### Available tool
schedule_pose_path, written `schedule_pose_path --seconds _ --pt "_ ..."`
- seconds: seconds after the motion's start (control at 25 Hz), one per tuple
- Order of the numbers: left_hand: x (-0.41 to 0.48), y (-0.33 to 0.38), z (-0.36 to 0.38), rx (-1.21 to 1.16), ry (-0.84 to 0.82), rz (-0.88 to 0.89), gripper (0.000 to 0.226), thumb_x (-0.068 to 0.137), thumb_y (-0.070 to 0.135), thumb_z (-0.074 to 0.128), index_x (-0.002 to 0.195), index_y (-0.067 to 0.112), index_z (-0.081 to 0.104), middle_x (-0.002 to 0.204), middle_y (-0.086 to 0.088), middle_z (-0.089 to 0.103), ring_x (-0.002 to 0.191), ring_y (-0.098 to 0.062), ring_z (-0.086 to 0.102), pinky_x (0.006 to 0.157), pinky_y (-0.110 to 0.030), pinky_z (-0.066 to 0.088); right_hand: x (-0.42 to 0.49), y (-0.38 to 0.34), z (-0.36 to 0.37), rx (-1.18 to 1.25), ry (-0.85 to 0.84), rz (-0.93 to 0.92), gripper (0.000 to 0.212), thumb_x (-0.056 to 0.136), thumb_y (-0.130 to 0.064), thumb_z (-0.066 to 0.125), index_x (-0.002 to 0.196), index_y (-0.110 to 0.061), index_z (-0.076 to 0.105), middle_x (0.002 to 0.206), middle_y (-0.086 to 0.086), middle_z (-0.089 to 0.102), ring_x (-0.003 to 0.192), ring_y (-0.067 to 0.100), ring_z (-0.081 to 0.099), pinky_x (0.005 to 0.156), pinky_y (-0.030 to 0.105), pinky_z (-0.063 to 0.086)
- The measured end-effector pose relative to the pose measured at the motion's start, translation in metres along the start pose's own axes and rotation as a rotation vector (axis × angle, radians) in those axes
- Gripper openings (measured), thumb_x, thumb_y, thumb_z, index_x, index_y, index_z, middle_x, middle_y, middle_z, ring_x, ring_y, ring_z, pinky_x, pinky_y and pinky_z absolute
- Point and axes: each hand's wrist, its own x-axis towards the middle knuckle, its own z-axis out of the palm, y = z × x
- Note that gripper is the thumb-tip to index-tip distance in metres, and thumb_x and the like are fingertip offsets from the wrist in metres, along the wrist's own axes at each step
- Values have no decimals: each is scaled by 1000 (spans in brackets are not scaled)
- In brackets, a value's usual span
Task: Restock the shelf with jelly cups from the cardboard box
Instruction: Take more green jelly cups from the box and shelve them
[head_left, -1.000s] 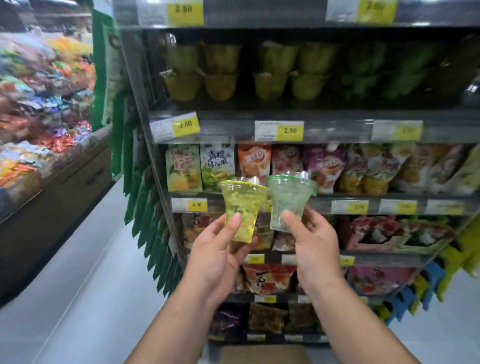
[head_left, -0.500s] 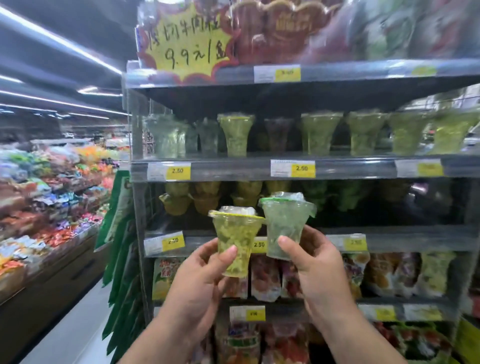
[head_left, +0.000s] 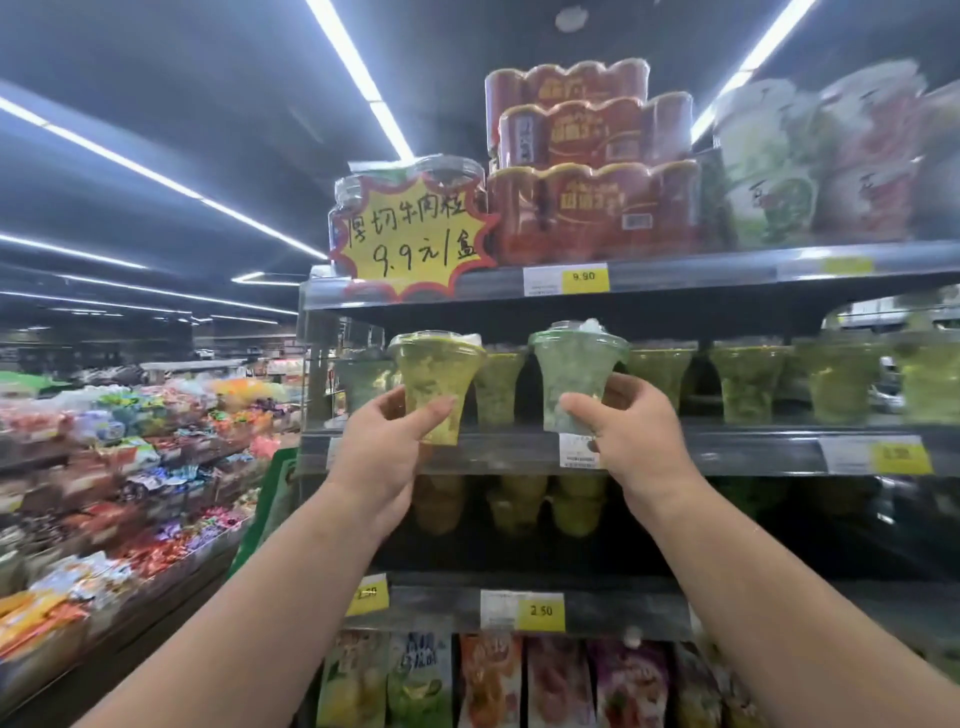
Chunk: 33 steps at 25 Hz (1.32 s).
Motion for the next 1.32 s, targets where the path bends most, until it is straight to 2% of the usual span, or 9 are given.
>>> schedule_pose_path --seconds 0.08,0.2,0.4,0.56,0.64,0.76,0.88,1.16,1.32 --pt "19 2 1 163 92 83 30 81 18 75 110 13 68 102 -2 75 100 -19 67 83 -29 48 24 -2 5 -117 46 -8 49 75 -22 80 118 -12 60 103 -1 69 94 15 66 82 32 53" --pt "36 2 1 388 232 199 23 88 27 70 109 16 68 97 6 71 90 -9 62 68 -20 43 46 -2 11 -310 95 -6 49 74 -28 79 115 -13 58 105 0 66 94 18 63 83 35 52" --pt "70 -12 -1 787 325 254 34 85 45 66 107 18 66 97 2 70 91 -22 64 83 -40 53 56 2 16 -628 142 -5 40 81 -32 73 107 -11 50 97 1 54 84 21 51 69 30 39" --pt "84 -15 1 1127 368 198 44 88 56 57 103 14 60 95 -5 67 86 -28 62 77 -40 53 58 8 15 -817 210 -3 37 85 -33 70 102 -11 44 92 1 51 78 22 49 64 31 39" --pt "88 -14 2 1172 361 173 44 88 55 56 101 13 59 91 -5 65 82 -27 60 72 -38 52 60 9 15 -894 230 -13 39 85 -35 70 100 -11 44 89 2 51 77 23 50 62 31 40" --pt "91 -14 4 1208 342 134 42 86 54 62 95 13 58 88 -4 65 80 -25 61 77 -41 54 62 13 18 -980 237 -20 42 85 -41 70 100 -11 43 90 5 57 80 27 56 62 33 44" --pt "87 -15 5 1283 345 114 42 85 52 65 94 13 52 89 -4 61 85 -27 60 84 -43 51 64 19 21 -1073 263 -55 48 83 -47 68 106 -10 48 100 10 67 96 32 63 77 39 52" --pt "85 -10 10 1397 325 30 41 88 53 59 75 16 48 69 0 50 61 -18 43 80 -39 37 71 22 24 -1122 291 -25 53 83 -51 67 109 -8 52 106 13 67 103 35 59 84 40 46" --pt "86 -8 7 1416 300 19 50 86 60 57 76 12 52 70 -3 56 64 -22 51 79 -39 42 74 23 24 -1103 278 16 53 82 -53 66 108 -8 56 105 13 68 102 34 60 87 40 46"
